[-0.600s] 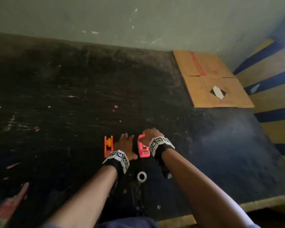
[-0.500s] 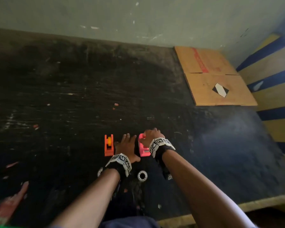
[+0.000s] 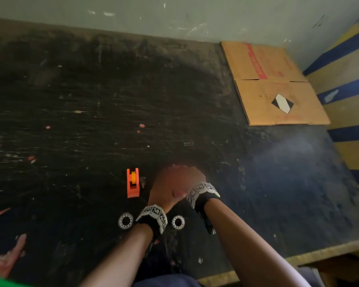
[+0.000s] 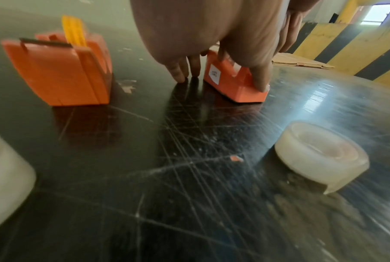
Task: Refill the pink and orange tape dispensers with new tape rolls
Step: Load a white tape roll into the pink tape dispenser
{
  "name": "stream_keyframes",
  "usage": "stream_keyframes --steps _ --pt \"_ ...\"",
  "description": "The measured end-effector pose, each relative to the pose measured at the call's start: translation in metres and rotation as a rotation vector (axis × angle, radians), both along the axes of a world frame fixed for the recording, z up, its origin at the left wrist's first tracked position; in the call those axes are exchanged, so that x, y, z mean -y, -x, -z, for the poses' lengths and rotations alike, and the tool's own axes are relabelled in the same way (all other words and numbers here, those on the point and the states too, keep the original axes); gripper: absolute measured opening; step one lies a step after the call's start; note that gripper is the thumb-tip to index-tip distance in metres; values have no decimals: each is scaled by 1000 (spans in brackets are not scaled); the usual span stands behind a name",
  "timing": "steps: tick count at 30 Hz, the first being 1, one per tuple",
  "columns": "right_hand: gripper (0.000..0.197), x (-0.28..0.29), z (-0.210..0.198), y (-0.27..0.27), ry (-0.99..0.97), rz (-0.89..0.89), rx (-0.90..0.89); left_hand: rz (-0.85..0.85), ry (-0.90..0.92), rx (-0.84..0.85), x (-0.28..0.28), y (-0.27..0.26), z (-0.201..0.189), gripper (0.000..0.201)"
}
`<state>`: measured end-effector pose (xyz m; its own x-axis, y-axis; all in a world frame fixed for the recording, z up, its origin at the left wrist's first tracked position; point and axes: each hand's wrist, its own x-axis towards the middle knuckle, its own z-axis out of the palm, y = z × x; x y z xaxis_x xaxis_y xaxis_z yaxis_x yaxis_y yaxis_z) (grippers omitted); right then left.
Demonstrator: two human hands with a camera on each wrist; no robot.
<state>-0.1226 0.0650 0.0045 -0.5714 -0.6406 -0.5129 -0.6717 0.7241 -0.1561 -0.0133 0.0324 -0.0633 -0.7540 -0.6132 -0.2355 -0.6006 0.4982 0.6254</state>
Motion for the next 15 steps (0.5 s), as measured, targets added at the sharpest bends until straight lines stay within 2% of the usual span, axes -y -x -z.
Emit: stream_keyframes --steps 5,12,15 --pt "39 -8 4 0 30 -5 5 21 18 -55 4 -4 5 121" --pt "35 -12 6 -6 -39 -103 -28 13 66 -42 8 0 9 114" --pt "32 -18 8 -11 27 -44 -3 17 71 -40 7 -2 10 112"
